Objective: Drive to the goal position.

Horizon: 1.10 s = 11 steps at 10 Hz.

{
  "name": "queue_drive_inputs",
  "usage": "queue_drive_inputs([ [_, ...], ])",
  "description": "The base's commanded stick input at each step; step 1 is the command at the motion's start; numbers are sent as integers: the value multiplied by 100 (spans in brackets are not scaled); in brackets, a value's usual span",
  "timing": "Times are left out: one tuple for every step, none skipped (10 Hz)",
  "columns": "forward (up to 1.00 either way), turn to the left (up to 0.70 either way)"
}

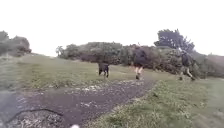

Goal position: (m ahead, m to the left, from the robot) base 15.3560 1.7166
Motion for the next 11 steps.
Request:
queue_drive_inputs([
  [32,0],
  [48,0],
  [49,0],
  [50,0],
  [50,0],
  [50,3],
  [50,16],
  [50,47],
  [50,0],
  [50,0],
  [50,0],
])
